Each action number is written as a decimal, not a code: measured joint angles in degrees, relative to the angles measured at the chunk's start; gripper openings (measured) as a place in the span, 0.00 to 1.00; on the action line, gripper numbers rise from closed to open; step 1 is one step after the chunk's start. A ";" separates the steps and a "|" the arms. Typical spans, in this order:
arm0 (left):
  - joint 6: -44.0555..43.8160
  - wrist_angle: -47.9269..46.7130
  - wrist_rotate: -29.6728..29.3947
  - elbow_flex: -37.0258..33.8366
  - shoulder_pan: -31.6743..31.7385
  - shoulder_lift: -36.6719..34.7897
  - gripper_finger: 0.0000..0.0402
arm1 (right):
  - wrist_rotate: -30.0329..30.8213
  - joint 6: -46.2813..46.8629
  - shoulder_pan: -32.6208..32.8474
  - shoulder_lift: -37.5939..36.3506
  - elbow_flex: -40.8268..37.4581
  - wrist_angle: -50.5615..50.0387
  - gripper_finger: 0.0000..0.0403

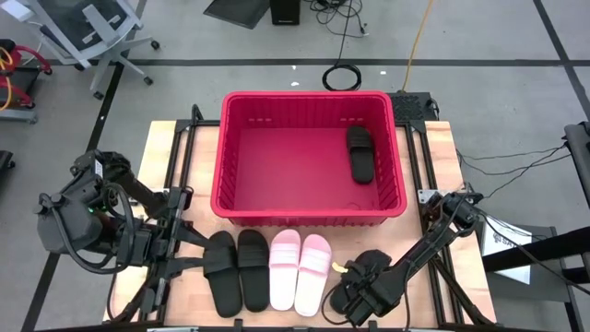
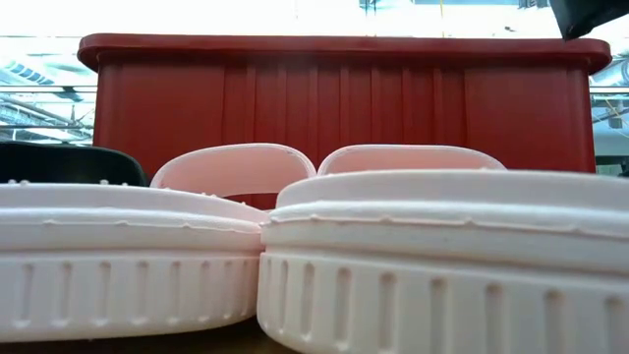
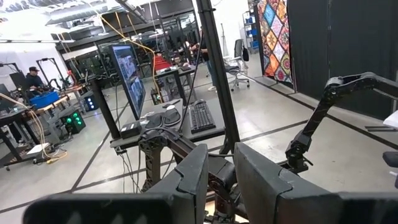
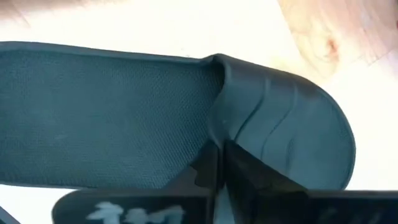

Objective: Pick and place slides into bin
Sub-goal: Put the black slide into the red container

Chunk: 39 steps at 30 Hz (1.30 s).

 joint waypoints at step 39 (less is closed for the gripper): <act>0.15 -0.03 -0.09 0.00 1.07 0.00 0.22 | 27.28 -7.27 -3.11 -29.06 -0.14 15.02 0.00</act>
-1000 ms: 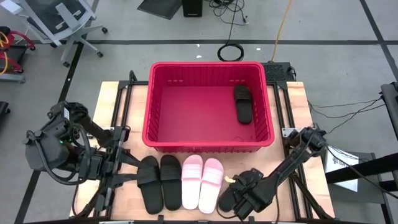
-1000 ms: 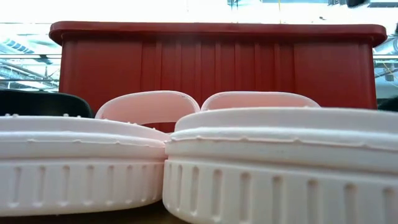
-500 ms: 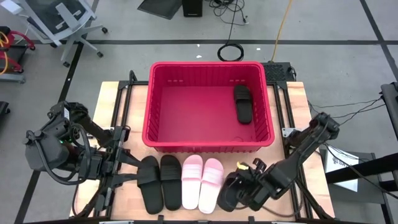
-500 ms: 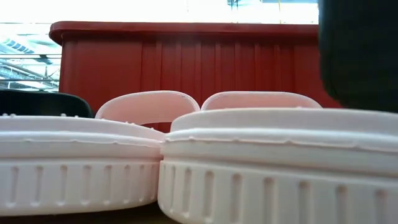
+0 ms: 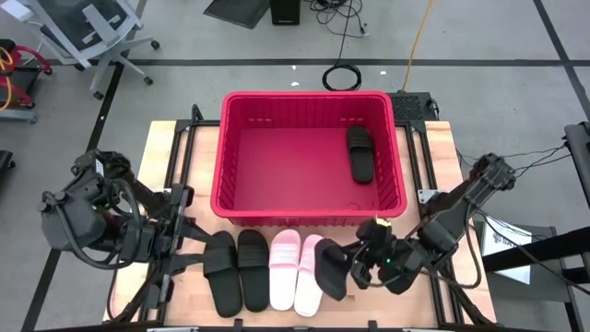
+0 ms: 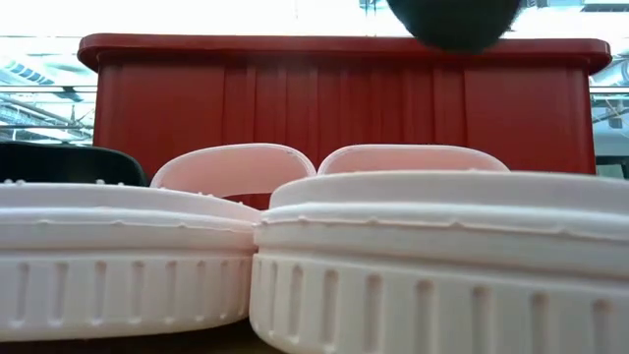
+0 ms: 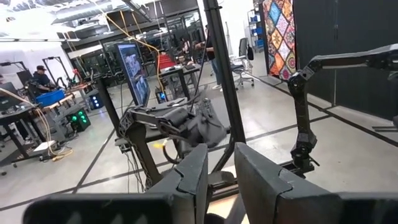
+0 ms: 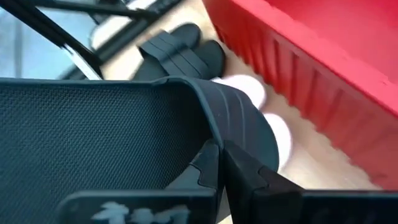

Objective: Pick and place slides into bin
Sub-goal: Put the black slide into the red container

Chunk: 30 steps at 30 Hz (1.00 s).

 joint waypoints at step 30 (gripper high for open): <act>-11.67 -23.68 10.21 0.00 -0.04 0.00 0.22 | -27.46 -22.46 -11.88 -1.17 0.02 49.15 0.00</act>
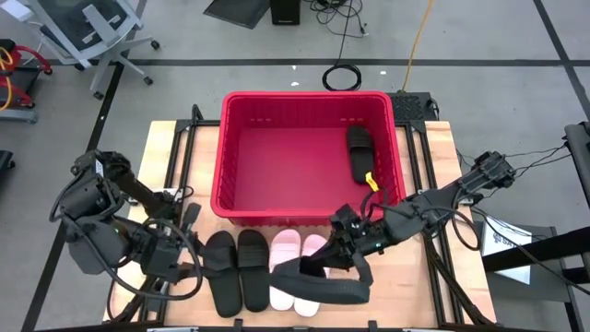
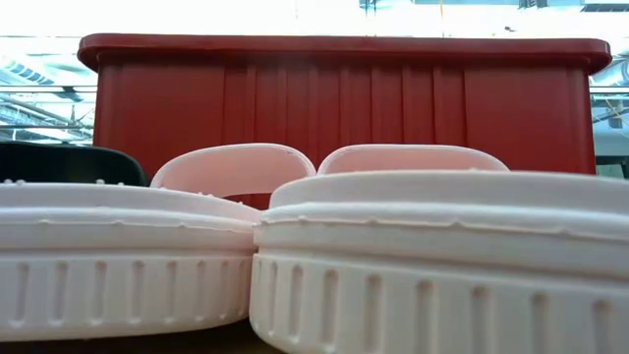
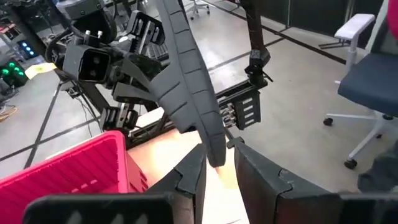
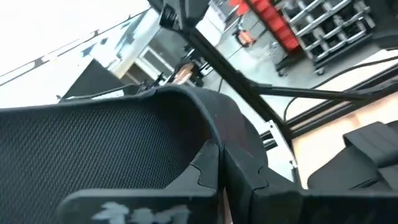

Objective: Pick and place slides into bin
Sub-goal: Put the black slide into the red container

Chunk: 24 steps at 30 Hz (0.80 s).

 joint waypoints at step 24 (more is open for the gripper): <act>41.23 -1.77 -31.22 0.00 0.33 0.96 0.54 | -0.24 -6.46 -8.31 0.00 0.05 28.46 0.00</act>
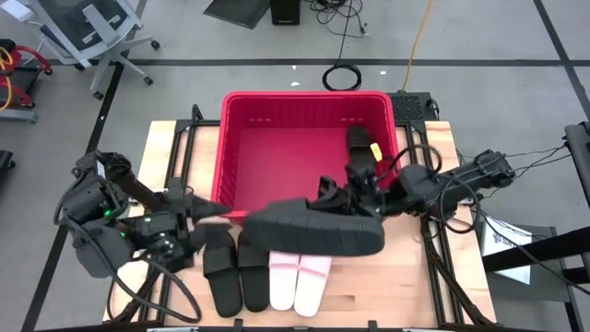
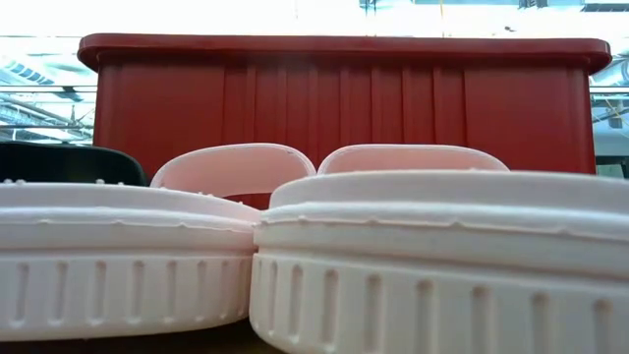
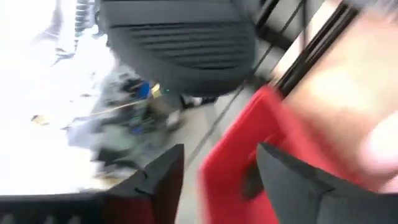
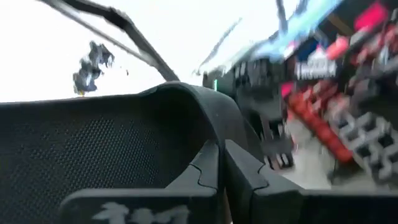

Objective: Pick and place slides into bin
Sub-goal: Put the black slide into the red container

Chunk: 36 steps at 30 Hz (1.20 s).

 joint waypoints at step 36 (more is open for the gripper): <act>13.87 42.27 -12.52 -0.02 3.48 2.69 0.49 | 9.06 -20.32 -2.10 -1.89 -3.67 3.88 0.00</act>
